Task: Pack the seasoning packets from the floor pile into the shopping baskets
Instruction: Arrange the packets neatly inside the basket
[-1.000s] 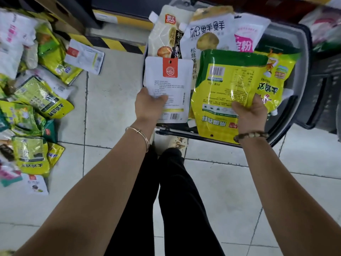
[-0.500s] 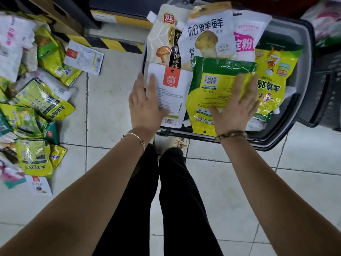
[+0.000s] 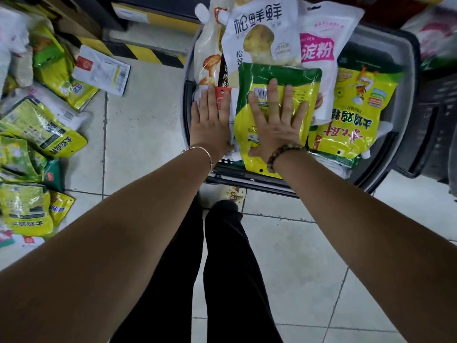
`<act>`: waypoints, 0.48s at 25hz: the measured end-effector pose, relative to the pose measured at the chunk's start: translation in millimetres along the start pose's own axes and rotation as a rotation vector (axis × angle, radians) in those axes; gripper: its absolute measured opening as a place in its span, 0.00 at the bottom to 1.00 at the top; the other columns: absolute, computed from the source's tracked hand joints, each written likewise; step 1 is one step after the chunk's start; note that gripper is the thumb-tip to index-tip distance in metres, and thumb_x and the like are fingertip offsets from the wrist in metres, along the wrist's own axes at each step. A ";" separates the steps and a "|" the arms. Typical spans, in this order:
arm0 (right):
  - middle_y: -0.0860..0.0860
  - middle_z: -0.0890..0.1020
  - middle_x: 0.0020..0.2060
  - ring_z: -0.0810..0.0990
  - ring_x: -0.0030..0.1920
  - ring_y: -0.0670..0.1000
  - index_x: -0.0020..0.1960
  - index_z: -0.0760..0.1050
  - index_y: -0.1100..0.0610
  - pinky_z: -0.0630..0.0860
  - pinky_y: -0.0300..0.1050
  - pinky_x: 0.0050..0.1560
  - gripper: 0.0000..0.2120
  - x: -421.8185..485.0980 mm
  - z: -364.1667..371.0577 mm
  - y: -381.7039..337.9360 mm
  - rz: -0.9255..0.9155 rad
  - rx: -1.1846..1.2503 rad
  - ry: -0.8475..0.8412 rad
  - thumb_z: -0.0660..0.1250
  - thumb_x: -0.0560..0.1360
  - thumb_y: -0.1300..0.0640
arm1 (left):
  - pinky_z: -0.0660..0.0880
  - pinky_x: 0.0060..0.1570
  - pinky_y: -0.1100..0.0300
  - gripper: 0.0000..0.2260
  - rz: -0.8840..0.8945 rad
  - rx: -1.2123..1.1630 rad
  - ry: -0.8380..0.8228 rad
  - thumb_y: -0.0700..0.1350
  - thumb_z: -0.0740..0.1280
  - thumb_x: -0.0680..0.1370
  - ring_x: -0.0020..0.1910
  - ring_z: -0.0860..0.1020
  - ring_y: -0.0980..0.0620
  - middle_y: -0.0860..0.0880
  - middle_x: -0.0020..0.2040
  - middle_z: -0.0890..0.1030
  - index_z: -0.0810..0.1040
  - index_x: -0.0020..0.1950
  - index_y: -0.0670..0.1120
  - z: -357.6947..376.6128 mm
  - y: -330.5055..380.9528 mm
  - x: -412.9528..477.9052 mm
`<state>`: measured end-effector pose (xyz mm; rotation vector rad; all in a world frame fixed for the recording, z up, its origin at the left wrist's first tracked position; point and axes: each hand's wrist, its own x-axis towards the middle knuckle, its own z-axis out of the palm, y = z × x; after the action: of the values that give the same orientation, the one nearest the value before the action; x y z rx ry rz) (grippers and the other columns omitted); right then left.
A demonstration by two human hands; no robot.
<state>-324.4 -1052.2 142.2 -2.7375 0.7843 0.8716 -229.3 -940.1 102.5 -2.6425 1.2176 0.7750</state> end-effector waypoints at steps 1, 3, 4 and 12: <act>0.55 0.19 0.63 0.30 0.71 0.64 0.65 0.17 0.45 0.28 0.68 0.61 0.67 1.9 1.1 -1.5 0.004 -0.001 0.006 0.75 0.59 0.37 | 0.42 0.73 0.44 0.51 -0.001 0.002 0.004 0.58 0.70 0.71 0.76 0.42 0.38 0.36 0.77 0.42 0.36 0.77 0.43 0.5 -0.1 0.5; 0.54 0.19 0.63 0.29 0.71 0.64 0.63 0.15 0.45 0.28 0.67 0.61 0.68 1.5 2.0 -2.1 0.010 -0.001 0.015 0.75 0.59 0.36 | 0.42 0.73 0.45 0.51 0.015 -0.016 -0.002 0.58 0.71 0.71 0.76 0.43 0.38 0.36 0.77 0.42 0.37 0.77 0.43 -2.0 -1.9 -0.4; 0.54 0.19 0.63 0.30 0.71 0.63 0.63 0.15 0.44 0.28 0.67 0.61 0.68 0.4 2.6 -1.1 0.008 -0.003 0.031 0.75 0.59 0.36 | 0.42 0.73 0.46 0.51 0.023 -0.031 0.004 0.57 0.71 0.70 0.76 0.43 0.38 0.37 0.77 0.43 0.38 0.77 0.43 -2.9 -3.1 -0.9; 0.53 0.37 0.74 0.38 0.75 0.59 0.75 0.39 0.45 0.33 0.60 0.67 0.54 -15.5 -7.6 0.9 0.007 0.014 0.161 0.75 0.65 0.46 | 0.49 0.74 0.47 0.39 0.045 -0.225 0.100 0.50 0.70 0.74 0.77 0.50 0.41 0.40 0.77 0.52 0.52 0.77 0.44 -20.5 -14.6 -28.7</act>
<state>-331.9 -1048.5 157.3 -2.8207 0.8250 0.6508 -225.9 -917.7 133.2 -2.8740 1.2884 0.8422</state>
